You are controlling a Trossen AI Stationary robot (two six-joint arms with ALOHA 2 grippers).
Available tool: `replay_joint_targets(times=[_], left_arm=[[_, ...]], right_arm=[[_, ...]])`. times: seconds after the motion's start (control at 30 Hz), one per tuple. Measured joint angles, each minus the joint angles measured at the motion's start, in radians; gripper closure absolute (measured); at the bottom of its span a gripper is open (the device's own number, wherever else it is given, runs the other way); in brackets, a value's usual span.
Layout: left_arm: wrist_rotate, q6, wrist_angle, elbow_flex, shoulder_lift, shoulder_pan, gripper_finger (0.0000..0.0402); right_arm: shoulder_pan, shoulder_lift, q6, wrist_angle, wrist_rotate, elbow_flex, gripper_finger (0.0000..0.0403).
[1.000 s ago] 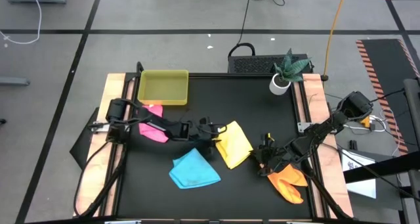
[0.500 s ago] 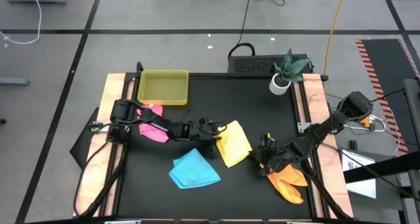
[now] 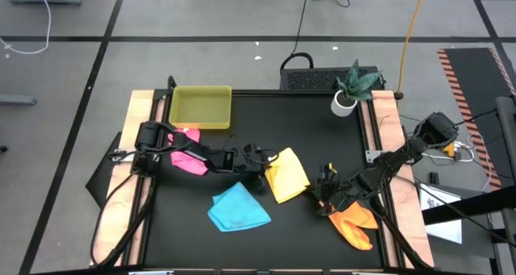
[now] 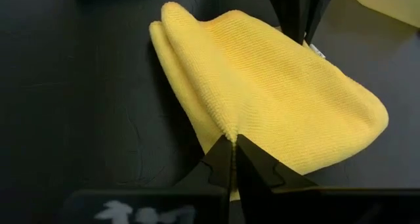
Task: Fold microfiber towels
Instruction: Fold the yellow microfiber cloth
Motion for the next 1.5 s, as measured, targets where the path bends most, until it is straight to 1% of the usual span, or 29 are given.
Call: replay_joint_targets(times=[0.1, 0.2, 0.37, 0.47, 0.53, 0.67, 0.73, 0.87, 0.97, 1.07, 1.2, 1.33, 1.43, 1.5], left_arm=[[-0.005, 0.001, -0.033, 0.001, -0.003, -0.005, 0.0388], [-0.054, 0.000, -0.095, 0.000, -0.024, -0.015, 0.0380], [-0.120, 0.002, -0.244, -0.004, -0.086, -0.034, 0.0392], [-0.122, 0.002, -0.301, -0.004, -0.112, -0.047, 0.0393], [-0.135, 0.002, -0.318, -0.003, -0.115, -0.056, 0.0382], [-0.208, -0.009, -0.379, -0.002, -0.117, -0.065, 0.0365], [-0.259, -0.018, -0.409, -0.005, -0.119, -0.063, 0.0367], [-0.311, -0.025, -0.419, -0.005, -0.119, -0.061, 0.0381], [-0.319, -0.049, -0.479, -0.005, -0.136, -0.062, 0.0390], [-0.341, -0.088, -0.545, -0.006, -0.157, -0.062, 0.0389], [-0.358, -0.117, -0.561, -0.007, -0.168, -0.068, 0.0369], [-0.361, -0.125, -0.517, -0.006, -0.176, -0.078, 0.0364], [-0.342, -0.130, -0.383, -0.004, -0.182, -0.081, 0.0371], [-0.278, -0.107, -0.292, -0.004, -0.183, -0.081, 0.0379]], right_arm=[[0.000, 0.000, 0.000, 0.000, 0.000, 0.000, 0.0397], [0.000, 0.000, 0.000, 0.000, 0.000, 0.000, 0.0397], [-0.001, 0.000, 0.000, 0.001, 0.005, 0.000, 0.0397], [-0.002, 0.000, 0.000, 0.002, 0.005, 0.000, 0.0397], [-0.002, 0.000, 0.000, 0.001, 0.004, 0.001, 0.0397], [-0.002, 0.000, 0.001, 0.003, 0.005, 0.001, 0.0397], [0.000, 0.000, 0.000, -0.003, -0.006, 0.001, 0.0397], [0.000, 0.000, 0.000, -0.001, -0.007, 0.001, 0.0397], [0.000, 0.000, 0.000, -0.001, -0.005, 0.001, 0.0397], [0.000, 0.000, 0.001, -0.001, -0.003, 0.001, 0.0397], [0.000, 0.000, 0.002, -0.001, -0.001, 0.000, 0.0397], [0.000, 0.000, 0.001, 0.001, 0.000, 0.000, 0.0397], [0.000, 0.000, 0.000, 0.002, 0.000, 0.000, 0.0397], [0.000, 0.000, 0.000, 0.001, 0.000, 0.000, 0.0397]])
